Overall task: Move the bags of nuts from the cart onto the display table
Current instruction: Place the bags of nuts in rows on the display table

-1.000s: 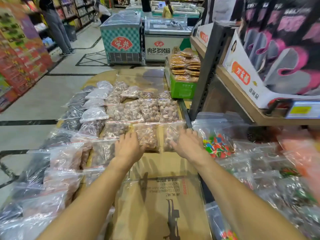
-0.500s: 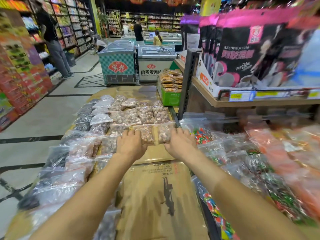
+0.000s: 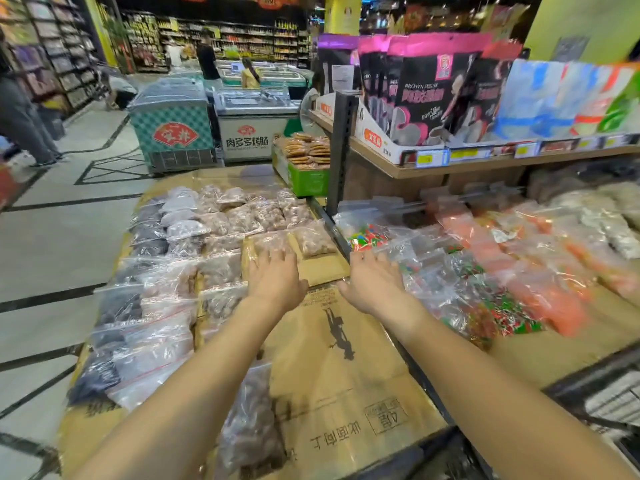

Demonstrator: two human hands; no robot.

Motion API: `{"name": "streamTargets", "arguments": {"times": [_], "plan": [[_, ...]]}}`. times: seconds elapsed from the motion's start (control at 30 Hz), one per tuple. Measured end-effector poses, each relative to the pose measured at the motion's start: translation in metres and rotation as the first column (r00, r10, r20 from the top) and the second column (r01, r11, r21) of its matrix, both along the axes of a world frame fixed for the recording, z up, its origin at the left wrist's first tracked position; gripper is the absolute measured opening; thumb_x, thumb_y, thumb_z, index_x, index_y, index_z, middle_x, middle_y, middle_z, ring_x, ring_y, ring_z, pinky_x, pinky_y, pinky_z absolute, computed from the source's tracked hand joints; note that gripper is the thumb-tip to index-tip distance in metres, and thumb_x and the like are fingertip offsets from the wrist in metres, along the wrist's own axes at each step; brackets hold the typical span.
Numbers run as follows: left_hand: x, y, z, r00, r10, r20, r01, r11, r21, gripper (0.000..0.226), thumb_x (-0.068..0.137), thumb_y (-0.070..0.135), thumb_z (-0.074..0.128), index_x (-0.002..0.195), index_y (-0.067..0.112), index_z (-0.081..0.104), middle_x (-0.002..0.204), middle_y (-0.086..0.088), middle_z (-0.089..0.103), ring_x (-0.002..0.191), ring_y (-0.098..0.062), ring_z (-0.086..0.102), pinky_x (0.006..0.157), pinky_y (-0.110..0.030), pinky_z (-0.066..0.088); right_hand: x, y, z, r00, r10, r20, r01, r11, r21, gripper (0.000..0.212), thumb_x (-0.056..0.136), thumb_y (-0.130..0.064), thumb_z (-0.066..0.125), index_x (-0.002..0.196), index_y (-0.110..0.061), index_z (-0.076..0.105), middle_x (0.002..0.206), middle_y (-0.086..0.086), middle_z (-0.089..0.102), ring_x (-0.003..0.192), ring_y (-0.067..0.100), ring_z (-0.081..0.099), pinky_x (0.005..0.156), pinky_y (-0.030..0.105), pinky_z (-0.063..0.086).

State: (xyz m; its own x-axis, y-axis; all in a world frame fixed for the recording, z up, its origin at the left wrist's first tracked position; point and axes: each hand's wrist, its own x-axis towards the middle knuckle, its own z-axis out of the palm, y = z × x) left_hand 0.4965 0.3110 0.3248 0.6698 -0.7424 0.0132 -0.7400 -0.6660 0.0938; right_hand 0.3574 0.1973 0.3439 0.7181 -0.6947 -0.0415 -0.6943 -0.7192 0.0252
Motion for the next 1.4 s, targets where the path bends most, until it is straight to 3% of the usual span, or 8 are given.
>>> {"name": "streamTargets", "arguments": {"times": [0.53,0.7,0.93,1.4], "plan": [[-0.114,-0.050,-0.011,0.952,-0.307,-0.018,0.307,0.952,0.011,0.058,0.101,0.047,0.055,0.150,0.016,0.050,0.156,-0.010,0.050,0.145,-0.036,0.041,0.116,-0.051,0.034,-0.146,-0.015,-0.015,0.948,-0.318,-0.015,0.318,0.948,0.020,0.070,0.106,-0.056,0.048,0.160,-0.013,0.036,0.162,0.015,0.042,0.149,0.037,0.040,0.120,0.052,0.035],[-0.166,-0.090,-0.019,0.914,-0.404,-0.044,0.406,0.913,0.039,0.064,0.102,0.052,0.054,0.154,0.016,0.045,0.158,-0.009,0.048,0.148,-0.036,0.039,0.118,-0.052,0.034,-0.205,-0.036,-0.030,0.921,-0.390,0.008,0.388,0.918,0.082,0.073,0.105,-0.053,0.052,0.162,-0.011,0.033,0.162,0.017,0.041,0.149,0.039,0.038,0.120,0.055,0.035],[-0.247,-0.152,-0.031,0.860,-0.505,-0.070,0.510,0.854,0.100,0.062,0.102,0.043,0.055,0.155,0.013,0.043,0.161,-0.012,0.044,0.151,-0.038,0.033,0.123,-0.056,0.029,-0.288,-0.077,-0.048,0.869,-0.495,-0.015,0.491,0.859,0.143,0.069,0.106,-0.053,0.052,0.158,-0.011,0.037,0.157,0.017,0.048,0.146,0.038,0.044,0.117,0.052,0.037],[-0.412,-0.249,-0.057,0.742,-0.668,-0.057,0.666,0.726,0.171,0.061,0.100,0.045,0.056,0.150,0.011,0.047,0.155,-0.012,0.050,0.146,-0.037,0.040,0.120,-0.053,0.033,-0.458,-0.146,-0.073,0.764,-0.645,-0.018,0.638,0.750,0.174,0.068,0.106,-0.055,0.050,0.158,-0.012,0.039,0.157,0.015,0.046,0.145,0.040,0.042,0.116,0.055,0.040]]}}
